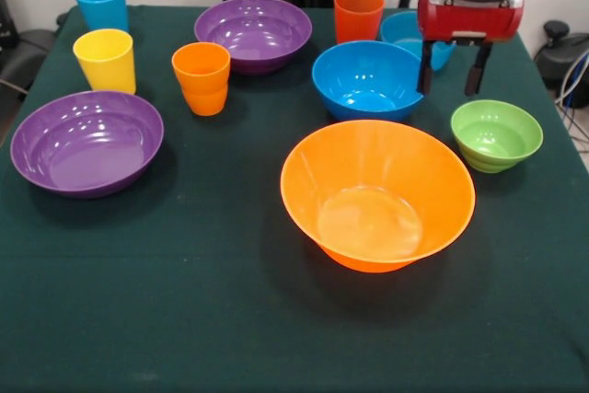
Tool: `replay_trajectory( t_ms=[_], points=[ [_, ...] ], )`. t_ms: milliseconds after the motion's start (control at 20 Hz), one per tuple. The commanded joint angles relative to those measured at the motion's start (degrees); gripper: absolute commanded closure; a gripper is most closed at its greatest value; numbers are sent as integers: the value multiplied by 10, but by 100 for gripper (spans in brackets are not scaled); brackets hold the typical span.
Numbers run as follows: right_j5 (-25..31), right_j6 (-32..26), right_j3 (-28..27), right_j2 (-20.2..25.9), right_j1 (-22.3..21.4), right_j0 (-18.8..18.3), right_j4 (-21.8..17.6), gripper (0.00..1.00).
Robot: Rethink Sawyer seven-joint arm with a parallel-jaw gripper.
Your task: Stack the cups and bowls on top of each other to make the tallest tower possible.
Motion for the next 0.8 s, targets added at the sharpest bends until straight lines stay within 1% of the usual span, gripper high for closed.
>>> replay_trajectory(
  t_ms=[50, 200, 400, 700, 800],
  points=[
    [88, 48, -77, 37, 48, 8, 5, 0],
    [117, 54, -96, 32, 50, 14, 7, 0],
    [134, 61, -114, 33, 55, 15, 10, 0],
    [141, 60, -131, 41, 62, 8, 12, 0],
    [135, 58, -124, 44, 59, 6, 11, 0]
  ],
)
